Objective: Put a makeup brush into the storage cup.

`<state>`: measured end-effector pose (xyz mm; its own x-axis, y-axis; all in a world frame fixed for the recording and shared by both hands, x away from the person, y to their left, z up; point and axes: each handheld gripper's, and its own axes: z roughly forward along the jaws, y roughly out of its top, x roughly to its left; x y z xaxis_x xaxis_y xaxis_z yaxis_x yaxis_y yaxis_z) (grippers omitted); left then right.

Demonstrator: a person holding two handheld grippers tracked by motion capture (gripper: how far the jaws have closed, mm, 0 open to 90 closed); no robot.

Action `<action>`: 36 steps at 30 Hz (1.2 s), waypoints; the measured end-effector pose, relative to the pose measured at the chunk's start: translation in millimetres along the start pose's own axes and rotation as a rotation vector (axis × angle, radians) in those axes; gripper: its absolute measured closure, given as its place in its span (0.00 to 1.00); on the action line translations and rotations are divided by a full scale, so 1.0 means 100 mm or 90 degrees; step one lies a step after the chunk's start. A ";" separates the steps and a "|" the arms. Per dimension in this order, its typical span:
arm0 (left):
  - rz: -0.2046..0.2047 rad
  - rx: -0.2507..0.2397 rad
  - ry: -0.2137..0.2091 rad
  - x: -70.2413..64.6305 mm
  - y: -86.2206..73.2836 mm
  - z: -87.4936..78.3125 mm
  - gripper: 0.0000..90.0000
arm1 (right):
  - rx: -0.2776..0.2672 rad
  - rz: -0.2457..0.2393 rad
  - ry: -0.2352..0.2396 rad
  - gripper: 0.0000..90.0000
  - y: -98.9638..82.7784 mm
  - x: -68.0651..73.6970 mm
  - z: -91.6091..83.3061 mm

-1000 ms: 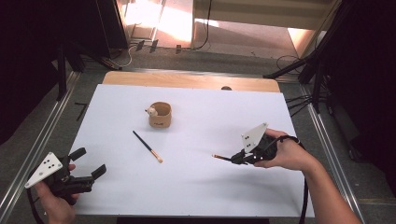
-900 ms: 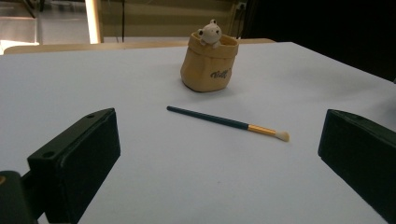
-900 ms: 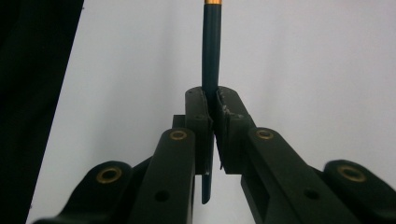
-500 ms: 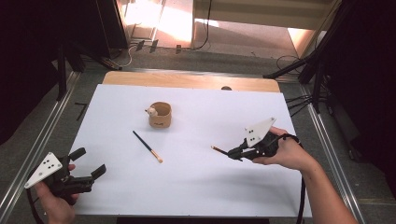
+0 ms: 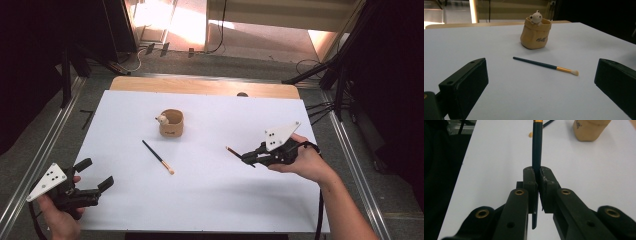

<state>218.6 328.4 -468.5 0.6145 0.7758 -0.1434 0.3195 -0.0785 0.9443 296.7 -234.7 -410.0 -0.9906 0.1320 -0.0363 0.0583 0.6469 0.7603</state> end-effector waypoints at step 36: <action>0.002 0.001 0.001 0.01 0.00 -0.01 0.00 | -0.201 0.058 -0.098 0.95 0.17 -0.06 -0.18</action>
<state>218.1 329.4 -468.2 0.6140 0.7767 -0.1403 0.3194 -0.0820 0.9440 301.8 -238.1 -385.2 -0.9513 0.3058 -0.0389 0.0800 0.3667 0.9269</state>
